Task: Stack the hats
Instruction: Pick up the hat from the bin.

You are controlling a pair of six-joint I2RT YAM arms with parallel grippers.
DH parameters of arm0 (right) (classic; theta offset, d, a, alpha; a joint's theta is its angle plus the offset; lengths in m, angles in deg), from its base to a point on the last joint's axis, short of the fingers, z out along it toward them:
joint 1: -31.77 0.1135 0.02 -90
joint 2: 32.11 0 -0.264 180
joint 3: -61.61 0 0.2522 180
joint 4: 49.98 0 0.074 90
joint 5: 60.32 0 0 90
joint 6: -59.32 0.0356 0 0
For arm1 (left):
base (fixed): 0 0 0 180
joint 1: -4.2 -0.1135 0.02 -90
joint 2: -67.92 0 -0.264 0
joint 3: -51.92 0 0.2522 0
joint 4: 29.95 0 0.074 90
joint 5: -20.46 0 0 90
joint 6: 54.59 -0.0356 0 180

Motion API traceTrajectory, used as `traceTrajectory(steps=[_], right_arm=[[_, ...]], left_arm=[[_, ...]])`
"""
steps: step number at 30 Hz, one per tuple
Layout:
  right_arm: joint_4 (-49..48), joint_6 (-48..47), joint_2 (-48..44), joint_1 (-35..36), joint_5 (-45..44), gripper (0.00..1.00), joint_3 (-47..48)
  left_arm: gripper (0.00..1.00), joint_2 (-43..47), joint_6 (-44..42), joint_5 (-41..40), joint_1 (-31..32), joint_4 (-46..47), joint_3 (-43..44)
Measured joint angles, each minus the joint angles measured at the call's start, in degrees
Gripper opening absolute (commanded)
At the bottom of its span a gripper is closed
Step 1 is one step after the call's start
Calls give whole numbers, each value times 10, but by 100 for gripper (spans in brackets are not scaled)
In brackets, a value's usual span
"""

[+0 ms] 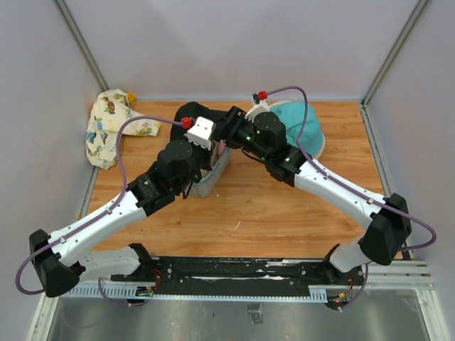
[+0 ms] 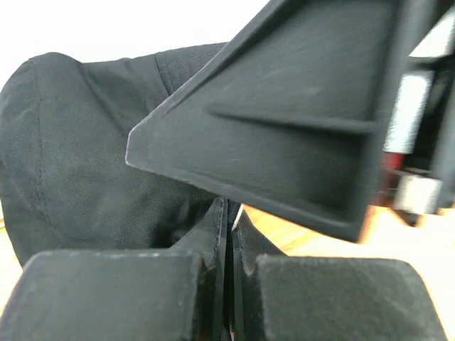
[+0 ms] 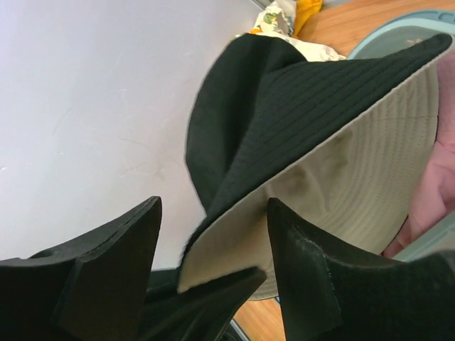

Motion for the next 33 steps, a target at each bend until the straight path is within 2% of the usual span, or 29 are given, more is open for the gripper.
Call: traceTrajectory(steps=[6,7,9,11,12,15,17,25,29,33], right_arm=[[2,-3,29,-4,23,23,5],[3,-6,31,-4,32,18,9],[5,-7,41,-11,61,11,25],[4,-8,59,-26,96,7,50],[2,-8,67,-34,109,6,61],[-7,-8,99,-71,155,3,109],[-12,-8,123,-92,192,3,150],[-68,28,254,-163,375,2,377],[-151,94,312,-215,451,2,445],[-249,179,379,-284,491,2,494]], left_arm=[[1,5,-26,-69,45,12,-14],[3,6,-30,-79,49,16,-18],[16,11,-34,-96,53,32,-24],[21,22,-33,-113,54,53,-33],[24,31,-31,-119,55,62,-39],[39,65,-22,-145,58,84,-63],[45,83,-16,-164,58,99,-76],[48,101,-3,-213,59,157,-90],[50,67,-6,-219,59,187,-85],[50,9,-15,-220,59,214,-64]])
